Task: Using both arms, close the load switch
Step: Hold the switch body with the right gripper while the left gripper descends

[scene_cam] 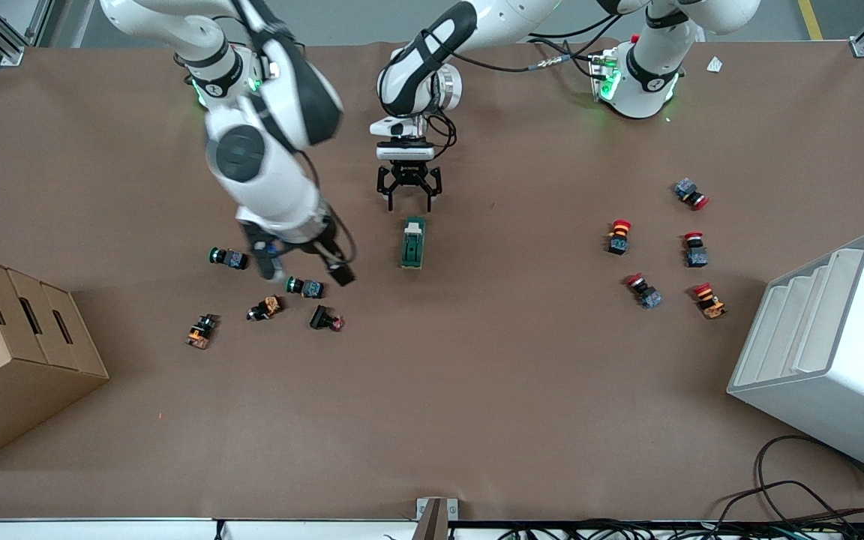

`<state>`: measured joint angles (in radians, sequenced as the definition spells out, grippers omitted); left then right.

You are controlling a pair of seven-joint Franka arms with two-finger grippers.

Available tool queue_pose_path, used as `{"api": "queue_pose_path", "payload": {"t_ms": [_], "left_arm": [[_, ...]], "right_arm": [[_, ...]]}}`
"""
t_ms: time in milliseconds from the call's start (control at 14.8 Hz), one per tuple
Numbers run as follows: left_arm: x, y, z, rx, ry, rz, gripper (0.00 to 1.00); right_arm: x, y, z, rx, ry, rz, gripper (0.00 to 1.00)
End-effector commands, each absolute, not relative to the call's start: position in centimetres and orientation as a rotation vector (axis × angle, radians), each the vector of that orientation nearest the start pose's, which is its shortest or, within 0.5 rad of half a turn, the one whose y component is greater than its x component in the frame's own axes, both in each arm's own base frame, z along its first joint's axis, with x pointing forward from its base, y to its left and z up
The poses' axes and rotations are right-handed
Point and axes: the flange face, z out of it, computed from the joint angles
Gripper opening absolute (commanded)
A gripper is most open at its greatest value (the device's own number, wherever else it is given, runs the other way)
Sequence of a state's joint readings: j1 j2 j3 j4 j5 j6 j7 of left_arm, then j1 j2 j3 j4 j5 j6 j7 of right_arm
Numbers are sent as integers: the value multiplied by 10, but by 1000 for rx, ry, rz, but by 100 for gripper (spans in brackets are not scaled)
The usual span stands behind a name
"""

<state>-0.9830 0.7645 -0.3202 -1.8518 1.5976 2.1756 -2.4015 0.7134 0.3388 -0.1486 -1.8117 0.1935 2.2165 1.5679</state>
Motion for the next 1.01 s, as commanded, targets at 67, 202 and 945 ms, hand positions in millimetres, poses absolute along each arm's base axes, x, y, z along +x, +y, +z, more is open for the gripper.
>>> {"api": "queue_pose_path", "payload": {"t_ms": [67,202,945], "left_arm": [[210,-575,95,-2865,69,-1474,99],[210,-571,89,-2847,37,-1489,99],[211,-565,83,-2824,37,-1488,100]], "right_arm": [[521,397,305,-2560,1622,135,100],[512,411,284,-2570,1613,149,100],[460,462,214,-2649,1577,232,100]]}}
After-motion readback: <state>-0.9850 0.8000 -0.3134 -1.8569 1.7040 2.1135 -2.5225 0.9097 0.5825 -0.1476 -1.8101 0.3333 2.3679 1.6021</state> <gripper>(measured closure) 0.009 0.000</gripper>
